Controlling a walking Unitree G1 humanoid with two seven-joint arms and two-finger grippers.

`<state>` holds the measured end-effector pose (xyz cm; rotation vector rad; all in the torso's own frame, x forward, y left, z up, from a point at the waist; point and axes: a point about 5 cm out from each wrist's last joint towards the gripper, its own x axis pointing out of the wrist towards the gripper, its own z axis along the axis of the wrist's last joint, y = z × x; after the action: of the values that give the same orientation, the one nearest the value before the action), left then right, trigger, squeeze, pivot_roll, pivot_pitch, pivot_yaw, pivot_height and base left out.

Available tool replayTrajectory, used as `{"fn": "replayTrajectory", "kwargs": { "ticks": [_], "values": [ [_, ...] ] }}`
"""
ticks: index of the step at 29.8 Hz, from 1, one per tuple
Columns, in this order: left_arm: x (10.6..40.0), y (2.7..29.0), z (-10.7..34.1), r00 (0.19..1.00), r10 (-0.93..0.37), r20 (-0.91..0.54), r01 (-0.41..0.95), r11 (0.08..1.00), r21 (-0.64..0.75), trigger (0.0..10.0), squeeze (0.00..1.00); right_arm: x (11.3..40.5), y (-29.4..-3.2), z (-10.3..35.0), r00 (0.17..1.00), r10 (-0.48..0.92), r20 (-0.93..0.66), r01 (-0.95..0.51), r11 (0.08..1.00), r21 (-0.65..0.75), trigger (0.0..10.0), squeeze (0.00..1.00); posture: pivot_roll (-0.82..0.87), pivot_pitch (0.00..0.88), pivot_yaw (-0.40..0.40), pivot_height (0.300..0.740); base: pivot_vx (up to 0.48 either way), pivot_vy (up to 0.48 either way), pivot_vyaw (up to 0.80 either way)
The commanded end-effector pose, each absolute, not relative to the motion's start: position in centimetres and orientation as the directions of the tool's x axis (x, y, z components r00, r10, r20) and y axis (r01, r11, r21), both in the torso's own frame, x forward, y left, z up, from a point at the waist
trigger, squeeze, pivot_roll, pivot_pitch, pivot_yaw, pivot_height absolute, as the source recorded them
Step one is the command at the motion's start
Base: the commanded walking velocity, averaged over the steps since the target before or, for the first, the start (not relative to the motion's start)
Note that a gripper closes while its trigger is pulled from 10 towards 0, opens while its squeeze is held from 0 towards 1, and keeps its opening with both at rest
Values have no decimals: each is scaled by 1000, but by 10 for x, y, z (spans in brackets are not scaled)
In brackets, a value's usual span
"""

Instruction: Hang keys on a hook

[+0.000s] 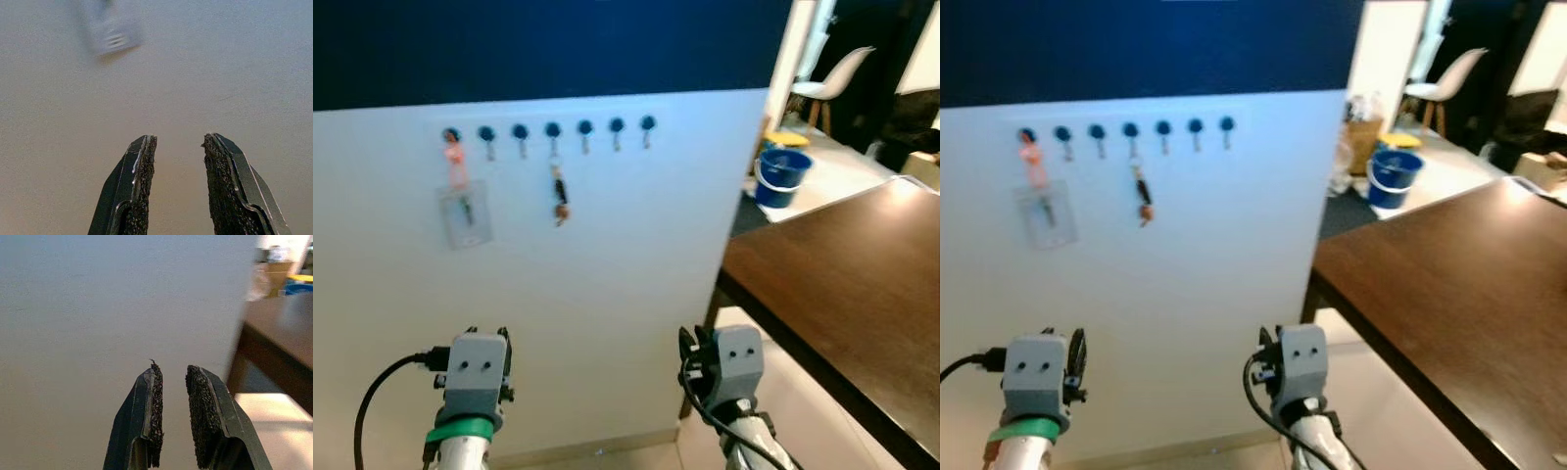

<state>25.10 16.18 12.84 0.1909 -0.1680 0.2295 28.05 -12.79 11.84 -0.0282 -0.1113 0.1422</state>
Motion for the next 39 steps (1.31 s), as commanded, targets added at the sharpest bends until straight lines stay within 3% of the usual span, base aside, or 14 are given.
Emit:
{"fn": "replayTrajectory", "kwargs": {
  "ticks": [1,39],
  "values": [
    [250,161,124,962,210,174,-239,957,164,10000,0,279,-129,113,987,137,88,-135,990,-35,10000,0,-156,0,101,740,0,0,-800],
    [251,164,123,963,213,166,-239,958,159,10000,0,280,-128,113,987,136,85,-134,991,-24,10000,0,-153,0,107,740,0,0,-800]
  ]
}}
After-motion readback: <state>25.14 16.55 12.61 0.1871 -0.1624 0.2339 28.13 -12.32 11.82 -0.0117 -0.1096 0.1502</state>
